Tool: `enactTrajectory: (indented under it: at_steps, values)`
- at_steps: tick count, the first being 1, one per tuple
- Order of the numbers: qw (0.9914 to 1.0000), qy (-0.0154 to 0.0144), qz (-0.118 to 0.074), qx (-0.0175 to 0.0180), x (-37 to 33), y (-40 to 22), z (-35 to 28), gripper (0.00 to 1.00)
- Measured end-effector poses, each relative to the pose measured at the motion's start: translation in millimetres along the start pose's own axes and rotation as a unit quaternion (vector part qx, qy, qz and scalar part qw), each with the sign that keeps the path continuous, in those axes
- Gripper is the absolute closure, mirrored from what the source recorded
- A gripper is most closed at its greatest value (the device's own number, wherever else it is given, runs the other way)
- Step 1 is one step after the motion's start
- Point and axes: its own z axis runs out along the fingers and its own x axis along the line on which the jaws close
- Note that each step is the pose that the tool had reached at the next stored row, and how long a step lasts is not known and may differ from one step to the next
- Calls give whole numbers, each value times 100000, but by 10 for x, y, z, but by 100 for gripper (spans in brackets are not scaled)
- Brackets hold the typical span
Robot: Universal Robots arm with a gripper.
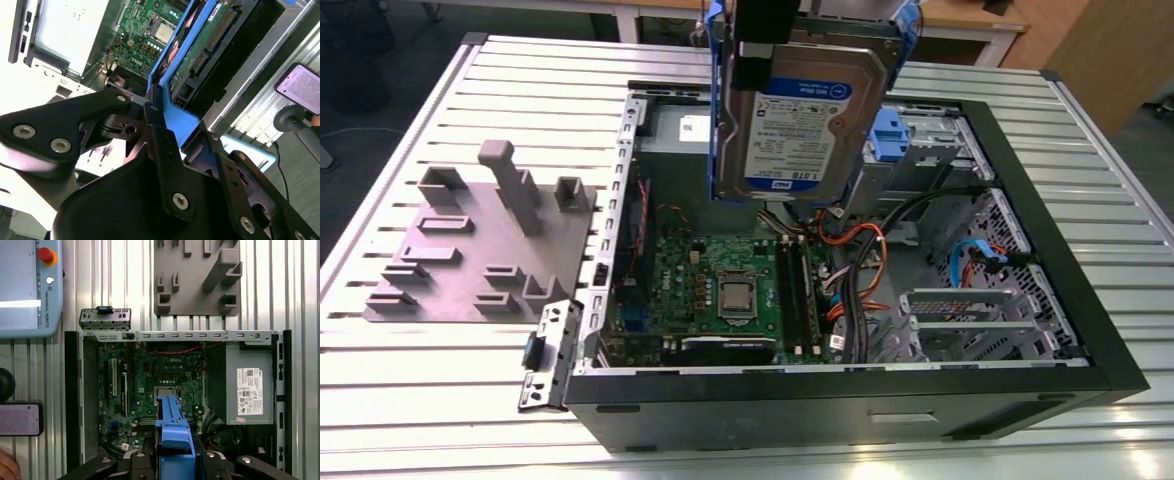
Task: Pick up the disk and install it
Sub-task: 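Insert the disk into the insertion slot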
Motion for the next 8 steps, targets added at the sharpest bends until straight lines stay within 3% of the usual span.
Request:
enactTrajectory:
  at_steps: [8]
  values:
    - [100000, -3, 2, -6, 28, -43, 1, 63]
